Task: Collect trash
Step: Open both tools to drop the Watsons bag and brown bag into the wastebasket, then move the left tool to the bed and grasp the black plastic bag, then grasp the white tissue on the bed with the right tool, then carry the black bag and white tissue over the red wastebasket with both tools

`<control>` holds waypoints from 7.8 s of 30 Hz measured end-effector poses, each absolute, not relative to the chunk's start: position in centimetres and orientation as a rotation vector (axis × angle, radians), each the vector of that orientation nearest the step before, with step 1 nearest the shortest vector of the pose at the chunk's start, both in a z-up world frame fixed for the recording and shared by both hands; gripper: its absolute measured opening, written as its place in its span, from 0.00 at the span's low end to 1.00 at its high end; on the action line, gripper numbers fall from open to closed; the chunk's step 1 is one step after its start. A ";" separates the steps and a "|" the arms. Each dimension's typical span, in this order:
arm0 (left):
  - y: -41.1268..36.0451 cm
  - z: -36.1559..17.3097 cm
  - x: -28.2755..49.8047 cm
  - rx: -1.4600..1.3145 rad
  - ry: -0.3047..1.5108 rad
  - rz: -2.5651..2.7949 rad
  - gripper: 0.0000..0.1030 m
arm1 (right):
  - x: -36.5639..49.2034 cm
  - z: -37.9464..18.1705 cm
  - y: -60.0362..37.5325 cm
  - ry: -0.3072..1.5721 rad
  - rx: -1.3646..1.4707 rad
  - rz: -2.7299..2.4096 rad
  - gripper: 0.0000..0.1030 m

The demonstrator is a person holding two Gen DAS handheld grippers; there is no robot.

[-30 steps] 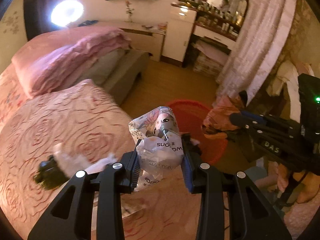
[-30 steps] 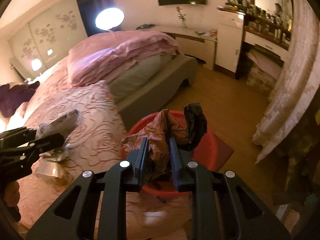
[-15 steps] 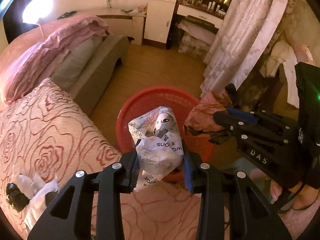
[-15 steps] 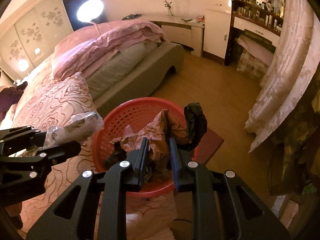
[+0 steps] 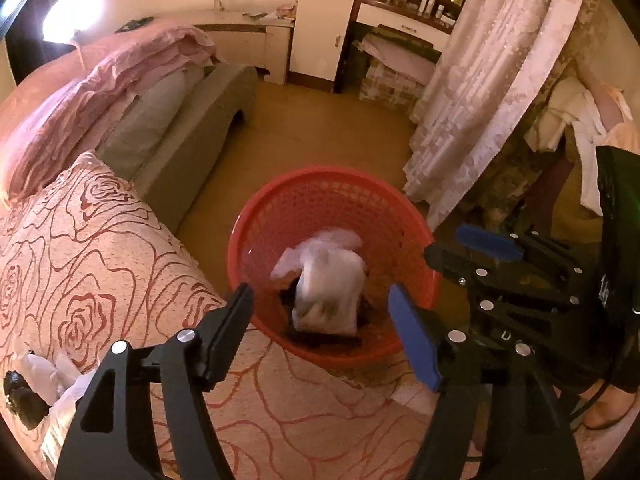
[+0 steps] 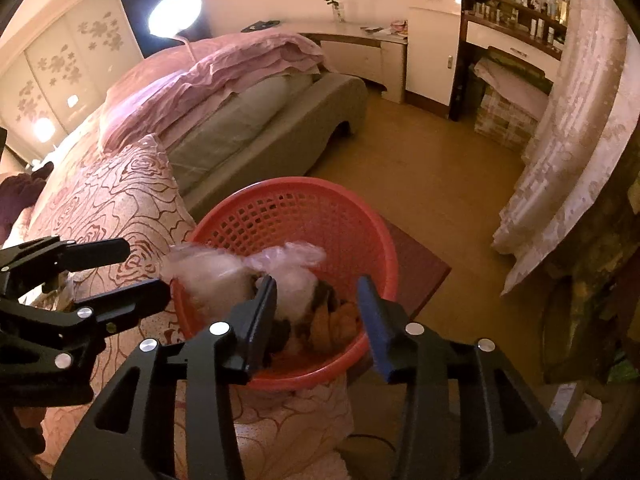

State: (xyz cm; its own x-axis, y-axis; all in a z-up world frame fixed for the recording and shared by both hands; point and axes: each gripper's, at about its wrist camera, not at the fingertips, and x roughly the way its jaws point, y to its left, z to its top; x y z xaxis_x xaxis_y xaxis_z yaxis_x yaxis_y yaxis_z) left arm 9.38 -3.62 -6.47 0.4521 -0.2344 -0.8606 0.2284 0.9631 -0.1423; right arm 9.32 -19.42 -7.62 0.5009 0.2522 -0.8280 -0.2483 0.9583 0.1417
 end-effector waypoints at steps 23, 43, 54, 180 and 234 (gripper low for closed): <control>1.3 -4.2 6.0 -0.032 0.977 -0.151 0.70 | 6.5 -5.4 -19.0 0.945 0.004 0.268 0.55; 9.6 -2.2 2.2 -0.111 0.921 0.019 0.72 | 4.1 -5.1 -13.1 0.950 -0.055 0.419 0.60; 16.9 -1.9 -1.5 -0.175 0.905 0.178 0.73 | 2.8 -6.0 -8.5 0.978 -0.117 0.524 0.60; 23.5 -3.3 -7.7 -0.321 0.862 0.292 0.32 | 5.0 -1.0 5.0 0.880 -0.204 0.696 0.24; 7.4 -0.9 1.3 -0.070 0.883 -0.019 0.32 | 5.8 -3.2 -12.6 0.901 -0.005 0.386 0.24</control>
